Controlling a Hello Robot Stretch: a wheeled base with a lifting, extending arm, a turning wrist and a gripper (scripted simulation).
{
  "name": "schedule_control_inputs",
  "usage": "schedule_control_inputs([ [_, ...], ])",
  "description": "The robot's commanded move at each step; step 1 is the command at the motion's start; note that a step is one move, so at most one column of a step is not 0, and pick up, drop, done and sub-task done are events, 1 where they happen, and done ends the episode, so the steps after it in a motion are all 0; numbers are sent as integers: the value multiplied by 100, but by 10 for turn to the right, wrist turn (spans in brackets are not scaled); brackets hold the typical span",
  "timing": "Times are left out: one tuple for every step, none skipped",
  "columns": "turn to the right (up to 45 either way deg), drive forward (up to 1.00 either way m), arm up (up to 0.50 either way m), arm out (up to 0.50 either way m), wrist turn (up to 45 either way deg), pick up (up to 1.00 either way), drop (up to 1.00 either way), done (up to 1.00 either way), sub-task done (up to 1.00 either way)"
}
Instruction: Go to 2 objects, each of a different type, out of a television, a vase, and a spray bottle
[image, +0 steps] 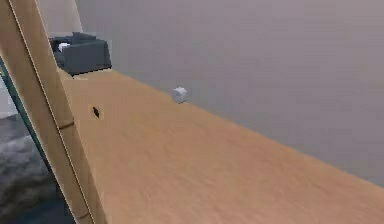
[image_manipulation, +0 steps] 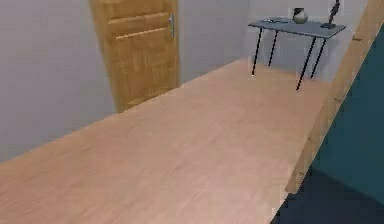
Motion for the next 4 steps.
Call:
schedule_control_inputs([
  [450, 0, 0, 0, 0, 0, 0, 0, 0],
  [450, 0, 0, 0, 0, 0, 0, 0, 0],
  [150, 0, 0, 0, 0, 0, 0, 0, 0],
  [0, 100, 0, 0, 0, 0, 0, 0, 0],
])
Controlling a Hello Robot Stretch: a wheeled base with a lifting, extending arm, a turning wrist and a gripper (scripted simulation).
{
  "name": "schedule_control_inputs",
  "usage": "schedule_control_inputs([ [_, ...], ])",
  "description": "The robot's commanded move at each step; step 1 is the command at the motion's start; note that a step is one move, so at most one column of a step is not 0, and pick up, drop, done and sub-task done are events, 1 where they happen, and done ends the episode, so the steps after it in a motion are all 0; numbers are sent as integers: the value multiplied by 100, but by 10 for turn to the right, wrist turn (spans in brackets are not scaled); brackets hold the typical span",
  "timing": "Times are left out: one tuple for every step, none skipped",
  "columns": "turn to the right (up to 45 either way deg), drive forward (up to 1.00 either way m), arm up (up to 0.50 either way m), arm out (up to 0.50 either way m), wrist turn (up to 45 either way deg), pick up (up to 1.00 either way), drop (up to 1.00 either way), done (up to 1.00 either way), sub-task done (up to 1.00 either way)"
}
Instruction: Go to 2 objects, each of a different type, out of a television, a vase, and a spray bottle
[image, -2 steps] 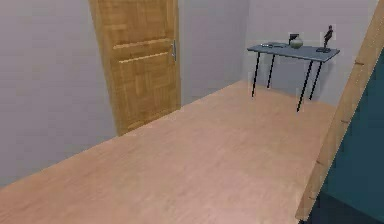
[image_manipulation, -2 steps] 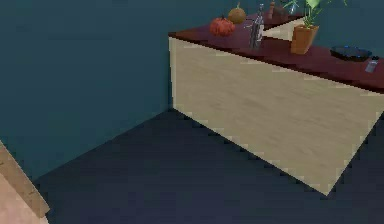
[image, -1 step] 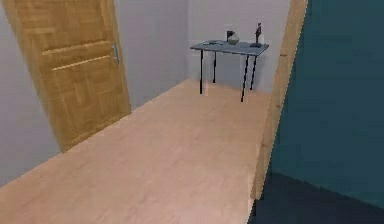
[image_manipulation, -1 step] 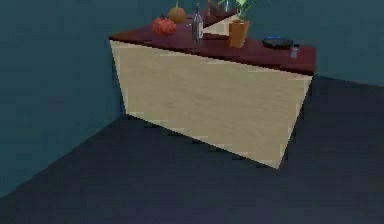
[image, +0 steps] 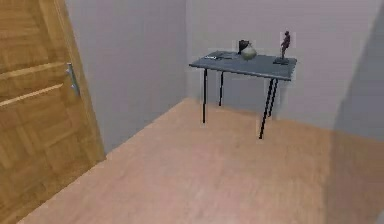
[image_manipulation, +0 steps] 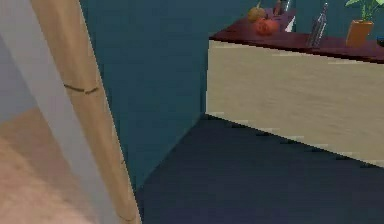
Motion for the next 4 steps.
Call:
schedule_control_inputs([
  [0, 20, 0, 0, 0, 0, 0, 0, 0],
  [270, 0, 0, 0, 0, 0, 0, 0, 0],
  [0, 100, 0, 0, 0, 0, 0, 0, 0],
  [120, 0, 0, 0, 0, 0, 0, 0, 0],
])
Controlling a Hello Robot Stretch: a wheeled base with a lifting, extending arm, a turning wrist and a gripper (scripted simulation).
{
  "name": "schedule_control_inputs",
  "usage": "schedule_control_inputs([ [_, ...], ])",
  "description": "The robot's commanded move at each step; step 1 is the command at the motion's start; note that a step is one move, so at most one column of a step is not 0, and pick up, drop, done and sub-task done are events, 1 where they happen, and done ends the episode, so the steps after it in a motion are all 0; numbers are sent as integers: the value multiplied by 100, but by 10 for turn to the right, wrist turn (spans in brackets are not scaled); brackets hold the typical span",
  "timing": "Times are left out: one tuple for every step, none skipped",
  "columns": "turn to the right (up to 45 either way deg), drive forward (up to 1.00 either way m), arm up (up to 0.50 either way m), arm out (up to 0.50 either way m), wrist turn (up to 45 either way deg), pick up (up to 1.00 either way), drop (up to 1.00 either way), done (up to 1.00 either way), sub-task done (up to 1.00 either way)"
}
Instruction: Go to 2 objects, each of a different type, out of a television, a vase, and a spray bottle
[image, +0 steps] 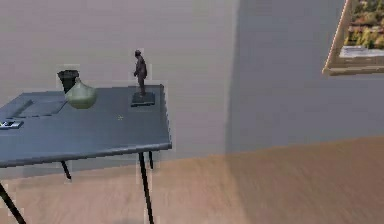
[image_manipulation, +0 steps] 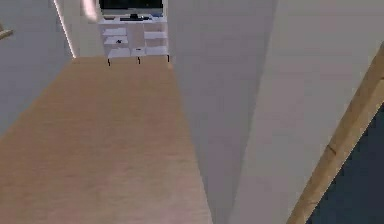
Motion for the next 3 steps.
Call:
schedule_control_inputs([
  [0, 35, 0, 0, 0, 0, 0, 0, 0],
  [-360, 0, 0, 0, 0, 0, 0, 0, 0],
  [0, 0, 0, 0, 0, 0, 0, 0, 100],
])
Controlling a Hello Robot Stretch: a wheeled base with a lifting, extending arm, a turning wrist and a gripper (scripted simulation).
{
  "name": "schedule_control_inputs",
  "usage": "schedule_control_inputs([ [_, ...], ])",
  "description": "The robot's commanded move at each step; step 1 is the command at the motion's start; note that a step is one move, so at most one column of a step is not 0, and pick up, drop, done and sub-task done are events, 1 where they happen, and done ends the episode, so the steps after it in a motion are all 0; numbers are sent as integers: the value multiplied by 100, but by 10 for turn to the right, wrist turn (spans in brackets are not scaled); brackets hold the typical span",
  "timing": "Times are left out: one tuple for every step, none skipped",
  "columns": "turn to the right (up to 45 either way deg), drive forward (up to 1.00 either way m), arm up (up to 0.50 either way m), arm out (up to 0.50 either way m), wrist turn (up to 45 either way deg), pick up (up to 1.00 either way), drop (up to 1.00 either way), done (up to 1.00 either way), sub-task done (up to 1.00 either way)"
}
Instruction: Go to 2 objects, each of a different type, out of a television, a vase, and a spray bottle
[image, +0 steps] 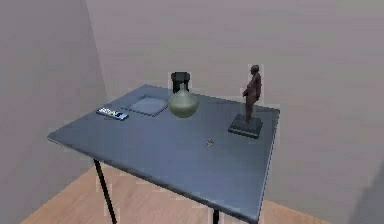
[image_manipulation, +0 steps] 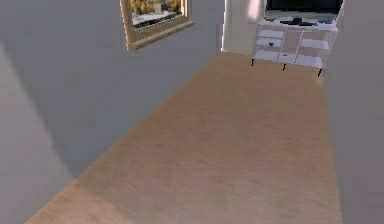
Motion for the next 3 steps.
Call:
schedule_control_inputs([
  [450, 0, 0, 0, 0, 0, 0, 0, 0],
  [450, 0, 0, 0, 0, 0, 0, 0, 0],
  [240, 0, 0, 0, 0, 0, 0, 0, 0],
])
